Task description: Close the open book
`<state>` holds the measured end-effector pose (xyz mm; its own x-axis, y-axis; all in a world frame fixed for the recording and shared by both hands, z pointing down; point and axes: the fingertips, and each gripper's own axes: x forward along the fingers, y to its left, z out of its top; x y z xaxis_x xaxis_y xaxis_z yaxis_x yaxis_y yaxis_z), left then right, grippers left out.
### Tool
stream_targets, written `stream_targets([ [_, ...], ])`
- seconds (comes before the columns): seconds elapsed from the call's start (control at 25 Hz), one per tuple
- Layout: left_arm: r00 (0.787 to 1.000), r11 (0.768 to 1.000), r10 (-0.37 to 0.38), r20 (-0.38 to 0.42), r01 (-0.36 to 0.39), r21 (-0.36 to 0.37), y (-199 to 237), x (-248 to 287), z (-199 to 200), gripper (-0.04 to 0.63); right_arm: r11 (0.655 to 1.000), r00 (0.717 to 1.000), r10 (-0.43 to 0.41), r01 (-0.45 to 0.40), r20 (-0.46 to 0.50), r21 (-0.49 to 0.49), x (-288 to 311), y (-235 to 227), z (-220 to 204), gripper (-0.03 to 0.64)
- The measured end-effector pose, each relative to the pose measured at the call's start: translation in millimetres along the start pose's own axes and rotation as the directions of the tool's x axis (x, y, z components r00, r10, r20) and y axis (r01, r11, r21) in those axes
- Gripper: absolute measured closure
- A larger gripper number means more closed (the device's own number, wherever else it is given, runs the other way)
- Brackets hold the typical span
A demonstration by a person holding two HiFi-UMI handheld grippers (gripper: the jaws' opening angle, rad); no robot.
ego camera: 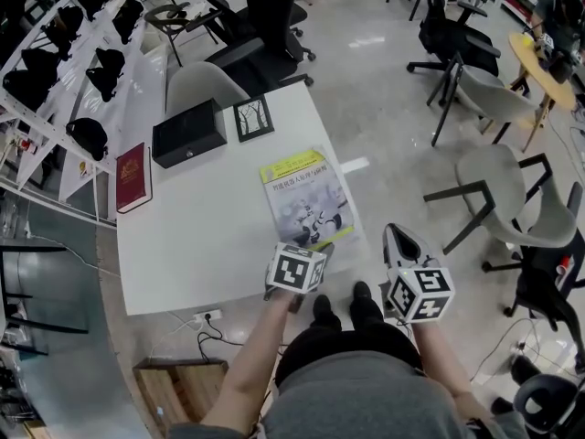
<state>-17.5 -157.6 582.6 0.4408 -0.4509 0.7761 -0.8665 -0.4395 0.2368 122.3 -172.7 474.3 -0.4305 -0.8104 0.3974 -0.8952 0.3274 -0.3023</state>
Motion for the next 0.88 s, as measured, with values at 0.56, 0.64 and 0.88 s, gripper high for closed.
stream_targets([
  [0.56, 0.980, 0.999, -0.025, 0.198, 0.031, -0.026, -13.8, -35.7, 45.0, 0.351, 1.000, 1.000, 0.017, -0.017, 0.010, -0.011, 0.8, 0.8, 5.9, 0.614],
  [0.64, 0.970, 0.999, -0.016, 0.241, 0.023, -0.029, -13.7, -43.4, 54.8, 0.353, 1.000, 1.000, 0.023, -0.023, 0.013, -0.013, 0.6, 2.3, 7.4, 0.614],
  [0.88, 0.931, 0.998, 0.067, 0.358, -0.056, -0.041, -3.0, -66.6, 76.7, 0.417, 0.999, 0.999, 0.043, -0.043, 0.020, -0.024, 0.9, 6.7, 13.7, 0.613],
])
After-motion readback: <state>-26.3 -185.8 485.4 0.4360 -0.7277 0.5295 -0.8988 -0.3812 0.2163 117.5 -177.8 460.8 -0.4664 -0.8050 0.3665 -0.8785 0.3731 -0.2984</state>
